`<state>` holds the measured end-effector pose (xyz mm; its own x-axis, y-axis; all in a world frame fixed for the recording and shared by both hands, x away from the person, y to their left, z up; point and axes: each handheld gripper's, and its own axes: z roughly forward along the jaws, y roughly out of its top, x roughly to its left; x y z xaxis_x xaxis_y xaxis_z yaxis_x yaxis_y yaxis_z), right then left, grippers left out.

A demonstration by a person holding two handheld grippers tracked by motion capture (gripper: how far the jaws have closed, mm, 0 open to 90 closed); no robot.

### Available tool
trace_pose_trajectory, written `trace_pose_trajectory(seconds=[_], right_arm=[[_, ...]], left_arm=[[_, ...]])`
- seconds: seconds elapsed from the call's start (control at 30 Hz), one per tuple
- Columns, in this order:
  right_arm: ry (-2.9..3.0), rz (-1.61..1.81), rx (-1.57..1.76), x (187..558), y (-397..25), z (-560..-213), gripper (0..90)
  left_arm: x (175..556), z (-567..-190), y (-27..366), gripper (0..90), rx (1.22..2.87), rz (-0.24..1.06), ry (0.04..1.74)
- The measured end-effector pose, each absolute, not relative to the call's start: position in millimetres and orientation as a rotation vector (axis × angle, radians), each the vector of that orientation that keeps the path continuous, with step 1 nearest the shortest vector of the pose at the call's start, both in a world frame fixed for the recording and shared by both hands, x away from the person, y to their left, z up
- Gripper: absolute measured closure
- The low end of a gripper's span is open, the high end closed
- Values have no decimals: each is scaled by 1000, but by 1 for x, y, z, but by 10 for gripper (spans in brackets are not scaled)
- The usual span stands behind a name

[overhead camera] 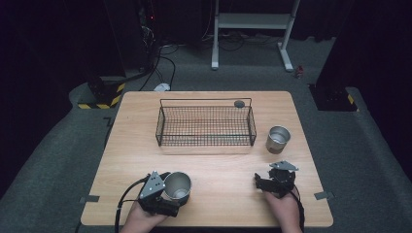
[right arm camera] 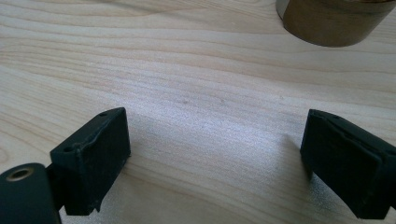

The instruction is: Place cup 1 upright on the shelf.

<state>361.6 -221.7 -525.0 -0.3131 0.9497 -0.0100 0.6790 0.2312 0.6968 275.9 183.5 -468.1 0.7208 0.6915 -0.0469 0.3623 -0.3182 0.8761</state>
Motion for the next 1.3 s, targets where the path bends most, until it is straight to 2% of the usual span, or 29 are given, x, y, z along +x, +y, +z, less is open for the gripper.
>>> trace_pose_trajectory(seconds=[0.2,0.8,1.0,1.3], right_arm=[[2074,833,1494,362,-222,-525,82],[2080,834,1485,362,-222,-525,82],[2079,834,1486,362,-222,-525,82],[2079,834,1486,362,-222,-525,82]], left_arm=[[273,-477,182,1,1971,413,813],[278,-482,181,6,1944,425,797],[277,-481,185,109,1899,428,783],[279,-481,187,123,1886,413,790]])
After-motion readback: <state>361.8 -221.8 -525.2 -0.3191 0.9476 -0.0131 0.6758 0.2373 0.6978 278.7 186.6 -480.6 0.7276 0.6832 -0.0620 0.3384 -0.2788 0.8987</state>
